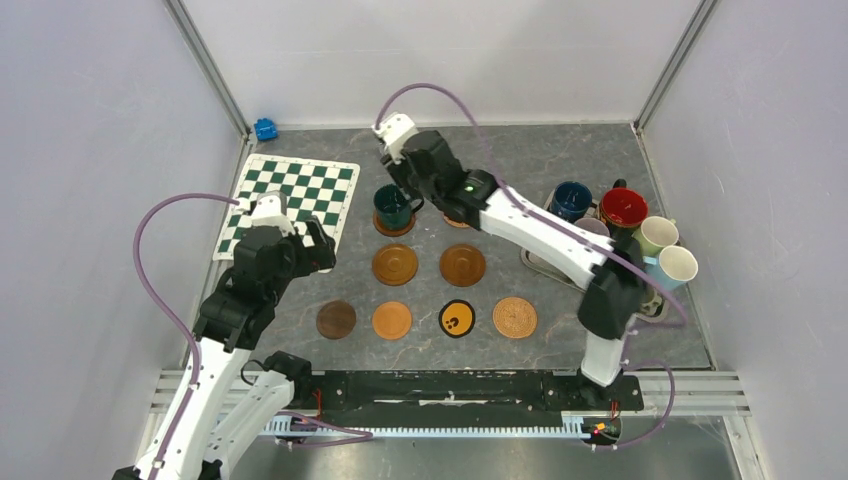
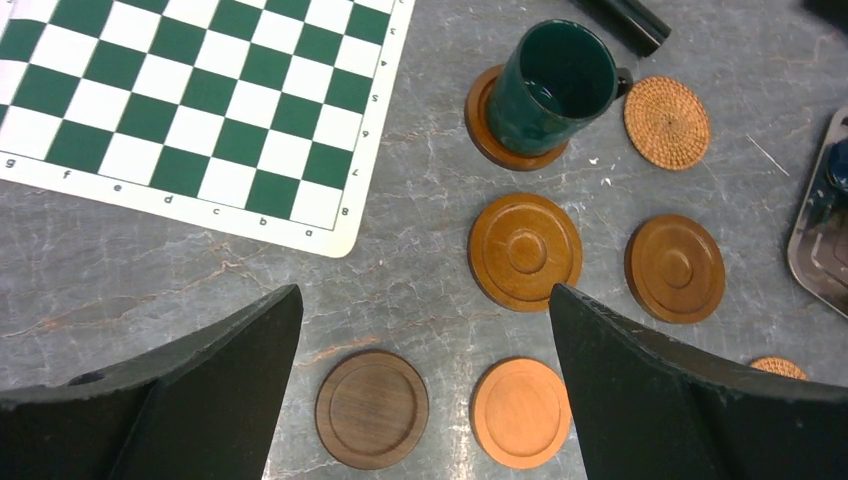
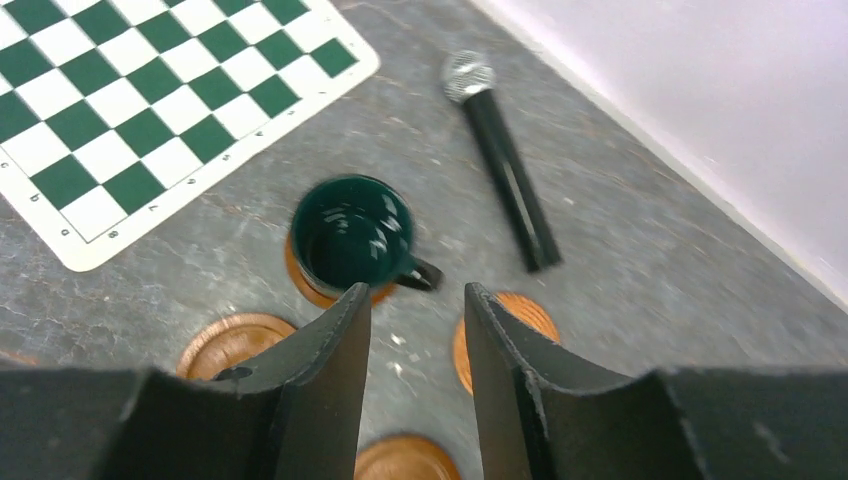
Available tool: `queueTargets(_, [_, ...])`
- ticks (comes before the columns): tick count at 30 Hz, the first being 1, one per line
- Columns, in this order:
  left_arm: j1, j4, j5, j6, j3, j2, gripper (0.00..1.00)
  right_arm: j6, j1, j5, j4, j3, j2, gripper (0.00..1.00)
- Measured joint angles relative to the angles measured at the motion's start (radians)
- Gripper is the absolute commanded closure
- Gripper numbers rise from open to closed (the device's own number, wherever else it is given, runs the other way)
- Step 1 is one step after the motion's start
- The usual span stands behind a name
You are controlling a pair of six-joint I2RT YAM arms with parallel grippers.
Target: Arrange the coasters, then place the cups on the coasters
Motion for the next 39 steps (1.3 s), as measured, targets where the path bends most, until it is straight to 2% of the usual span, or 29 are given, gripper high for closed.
queueTargets(6, [0.0, 0.001, 0.055, 0.0, -0.011, 0.001, 0.0, 0.084, -0.051, 0.151, -0.079, -0.182, -0.267, 0.62])
queueTargets(13, [0.0, 0.001, 0.076, 0.0, -0.011, 0.007, 0.0, 0.216, -0.261, 0.243, -0.21, -0.448, -0.44, 0.66])
queueTargets(19, [0.0, 0.001, 0.089, 0.001, -0.016, 0.007, 0.0, 0.28, -0.492, 0.223, -0.277, -0.602, -0.459, 0.67])
queueTargets(25, [0.0, 0.001, 0.093, 0.001, -0.016, 0.006, 0.0, 0.3, -0.62, 0.198, -0.288, -0.616, -0.451, 0.67])
queueTargets(30, [-0.001, 0.001, 0.093, 0.0, -0.016, 0.007, 0.0, 0.307, -0.679, 0.15, -0.271, -0.624, -0.449, 0.66])
queueTargets(39, [-0.001, 0.001, 0.093, 0.0, -0.016, 0.013, 0.0, 0.307, -0.7, 0.089, -0.243, -0.709, -0.442, 0.66])
